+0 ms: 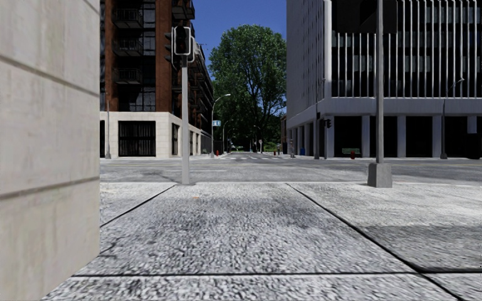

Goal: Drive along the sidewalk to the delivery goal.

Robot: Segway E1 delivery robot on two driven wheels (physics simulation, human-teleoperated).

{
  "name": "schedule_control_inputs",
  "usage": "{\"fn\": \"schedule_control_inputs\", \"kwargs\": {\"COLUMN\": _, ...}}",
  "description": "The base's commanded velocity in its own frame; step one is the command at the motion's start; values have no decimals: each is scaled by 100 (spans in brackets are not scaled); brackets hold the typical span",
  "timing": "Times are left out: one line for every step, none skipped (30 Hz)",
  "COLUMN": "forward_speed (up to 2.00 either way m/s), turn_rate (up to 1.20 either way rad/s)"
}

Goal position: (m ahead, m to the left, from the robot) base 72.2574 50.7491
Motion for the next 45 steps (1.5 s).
{"fn": "schedule_control_inputs", "kwargs": {"forward_speed": 200, "turn_rate": 0}}
{"fn": "schedule_control_inputs", "kwargs": {"forward_speed": 200, "turn_rate": 0}}
{"fn": "schedule_control_inputs", "kwargs": {"forward_speed": 200, "turn_rate": 0}}
{"fn": "schedule_control_inputs", "kwargs": {"forward_speed": 200, "turn_rate": 6}}
{"fn": "schedule_control_inputs", "kwargs": {"forward_speed": 200, "turn_rate": 26}}
{"fn": "schedule_control_inputs", "kwargs": {"forward_speed": 200, "turn_rate": 26}}
{"fn": "schedule_control_inputs", "kwargs": {"forward_speed": 200, "turn_rate": 41}}
{"fn": "schedule_control_inputs", "kwargs": {"forward_speed": 200, "turn_rate": 49}}
{"fn": "schedule_control_inputs", "kwargs": {"forward_speed": 200, "turn_rate": 49}}
{"fn": "schedule_control_inputs", "kwargs": {"forward_speed": 200, "turn_rate": 56}}
{"fn": "schedule_control_inputs", "kwargs": {"forward_speed": 200, "turn_rate": 60}}
{"fn": "schedule_control_inputs", "kwargs": {"forward_speed": 200, "turn_rate": 62}}
{"fn": "schedule_control_inputs", "kwargs": {"forward_speed": 200, "turn_rate": 62}}
{"fn": "schedule_control_inputs", "kwargs": {"forward_speed": 200, "turn_rate": 65}}
{"fn": "schedule_control_inputs", "kwargs": {"forward_speed": 200, "turn_rate": 66}}
{"fn": "schedule_control_inputs", "kwargs": {"forward_speed": 200, "turn_rate": 66}}
{"fn": "schedule_control_inputs", "kwargs": {"forward_speed": 200, "turn_rate": 67}}
{"fn": "schedule_control_inputs", "kwargs": {"forward_speed": 200, "turn_rate": 69}}
{"fn": "schedule_control_inputs", "kwargs": {"forward_speed": 200, "turn_rate": 71}}
{"fn": "schedule_control_inputs", "kwargs": {"forward_speed": 200, "turn_rate": 71}}
{"fn": "schedule_control_inputs", "kwargs": {"forward_speed": 200, "turn_rate": 72}}
{"fn": "schedule_control_inputs", "kwargs": {"forward_speed": 200, "turn_rate": 72}}
{"fn": "schedule_control_inputs", "kwargs": {"forward_speed": 200, "turn_rate": 72}}
{"fn": "schedule_control_inputs", "kwargs": {"forward_speed": 200, "turn_rate": 72}}
{"fn": "schedule_control_inputs", "kwargs": {"forward_speed": 200, "turn_rate": 72}}
{"fn": "schedule_control_inputs", "kwargs": {"forward_speed": 200, "turn_rate": 72}}
{"fn": "schedule_control_inputs", "kwargs": {"forward_speed": 200, "turn_rate": 72}}
{"fn": "schedule_control_inputs", "kwargs": {"forward_speed": 200, "turn_rate": 72}}
{"fn": "schedule_control_inputs", "kwargs": {"forward_speed": 200, "turn_rate": 72}}
{"fn": "schedule_control_inputs", "kwargs": {"forward_speed": 200, "turn_rate": 72}}
{"fn": "schedule_control_inputs", "kwargs": {"forward_speed": 200, "turn_rate": 72}}
{"fn": "schedule_control_inputs", "kwargs": {"forward_speed": 200, "turn_rate": 72}}
{"fn": "schedule_control_inputs", "kwargs": {"forward_speed": 200, "turn_rate": 72}}
{"fn": "schedule_control_inputs", "kwargs": {"forward_speed": 200, "turn_rate": 72}}
{"fn": "schedule_control_inputs", "kwargs": {"forward_speed": 200, "turn_rate": 72}}
{"fn": "schedule_control_inputs", "kwargs": {"forward_speed": 200, "turn_rate": 72}}
{"fn": "schedule_control_inputs", "kwargs": {"forward_speed": 200, "turn_rate": 72}}
{"fn": "schedule_control_inputs", "kwargs": {"forward_speed": 200, "turn_rate": 72}}
{"fn": "schedule_control_inputs", "kwargs": {"forward_speed": 200, "turn_rate": 72}}
{"fn": "schedule_control_inputs", "kwargs": {"forward_speed": 200, "turn_rate": 72}}
{"fn": "schedule_control_inputs", "kwargs": {"forward_speed": 200, "turn_rate": 72}}
{"fn": "schedule_control_inputs", "kwargs": {"forward_speed": 200, "turn_rate": 72}}
{"fn": "schedule_control_inputs", "kwargs": {"forward_speed": 200, "turn_rate": 72}}
{"fn": "schedule_control_inputs", "kwargs": {"forward_speed": 200, "turn_rate": 72}}
{"fn": "schedule_control_inputs", "kwargs": {"forward_speed": 200, "turn_rate": 72}}
